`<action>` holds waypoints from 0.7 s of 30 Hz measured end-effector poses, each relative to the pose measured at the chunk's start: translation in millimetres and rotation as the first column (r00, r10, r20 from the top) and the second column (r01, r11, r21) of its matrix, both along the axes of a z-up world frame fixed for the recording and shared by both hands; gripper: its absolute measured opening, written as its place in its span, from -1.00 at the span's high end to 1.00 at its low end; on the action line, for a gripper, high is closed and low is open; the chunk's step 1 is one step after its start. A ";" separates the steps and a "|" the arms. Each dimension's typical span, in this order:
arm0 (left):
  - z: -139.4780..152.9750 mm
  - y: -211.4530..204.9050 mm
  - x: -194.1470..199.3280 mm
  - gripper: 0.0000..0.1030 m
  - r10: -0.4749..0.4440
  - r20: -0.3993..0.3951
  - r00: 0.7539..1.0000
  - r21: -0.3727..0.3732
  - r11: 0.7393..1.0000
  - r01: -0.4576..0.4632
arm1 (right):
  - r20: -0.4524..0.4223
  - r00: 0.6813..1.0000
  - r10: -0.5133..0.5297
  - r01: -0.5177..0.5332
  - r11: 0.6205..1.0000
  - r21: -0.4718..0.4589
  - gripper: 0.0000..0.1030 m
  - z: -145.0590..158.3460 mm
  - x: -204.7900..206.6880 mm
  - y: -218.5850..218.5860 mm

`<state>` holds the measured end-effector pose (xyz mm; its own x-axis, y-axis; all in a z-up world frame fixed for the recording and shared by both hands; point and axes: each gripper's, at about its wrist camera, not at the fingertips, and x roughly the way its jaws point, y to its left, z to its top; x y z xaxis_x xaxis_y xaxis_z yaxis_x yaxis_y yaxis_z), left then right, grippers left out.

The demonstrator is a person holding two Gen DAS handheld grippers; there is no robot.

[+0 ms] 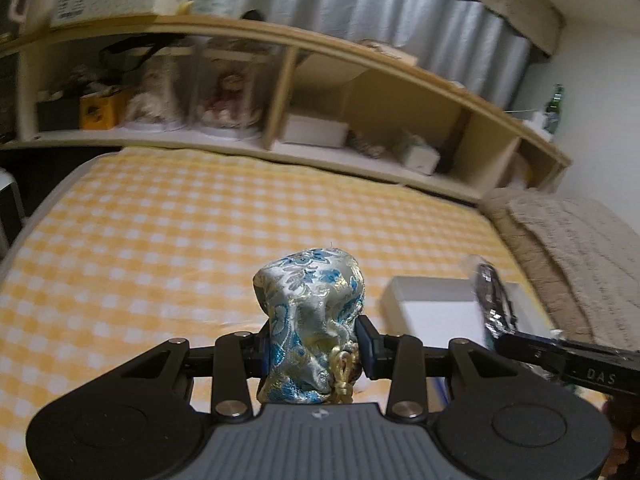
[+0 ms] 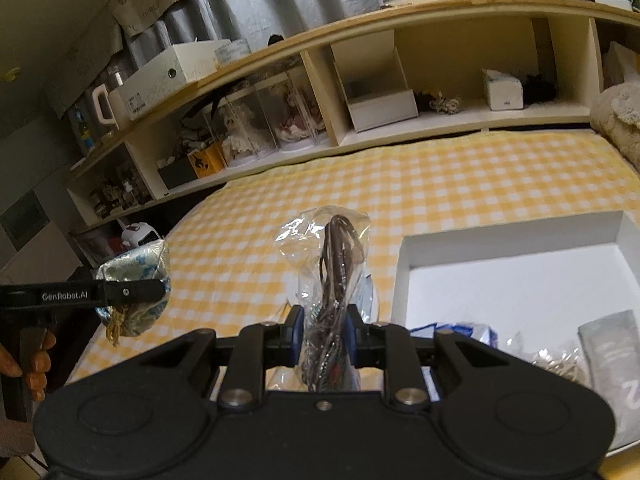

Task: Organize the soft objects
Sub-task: 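Carry the floral pouch and cord bag over the white box with both tools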

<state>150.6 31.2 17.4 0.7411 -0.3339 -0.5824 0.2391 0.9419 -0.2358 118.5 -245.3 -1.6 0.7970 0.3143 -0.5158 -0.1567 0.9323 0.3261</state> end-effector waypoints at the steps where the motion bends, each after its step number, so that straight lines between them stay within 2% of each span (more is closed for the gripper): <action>1: 3.4 -6.9 -0.2 0.22 -0.016 0.006 1.000 -0.008 1.000 0.016 | 0.004 1.000 0.004 -0.004 1.000 0.007 0.57 4.2 -0.8 -5.0; 4: 12.3 -31.3 1.9 0.22 -0.058 0.029 0.998 -0.006 0.998 0.058 | 0.026 1.000 0.011 -0.011 1.000 0.004 0.56 15.4 -4.5 -19.3; 9: 15.9 -78.5 7.0 0.22 -0.126 0.037 0.991 -0.019 0.992 0.127 | 0.032 0.999 -0.033 0.034 0.999 -0.027 0.56 22.5 -6.7 -58.5; 21: -12.0 -201.6 30.3 0.22 -0.284 -0.013 0.959 -0.031 0.958 0.284 | -0.006 0.987 -0.163 0.161 0.979 -0.121 0.56 8.3 2.8 -169.0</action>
<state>180.9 -170.4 5.4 0.6034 -0.5456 -0.5816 0.4913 0.8288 -0.2678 121.3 -414.3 6.7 0.8237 0.1167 -0.5548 0.0040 0.9774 0.2115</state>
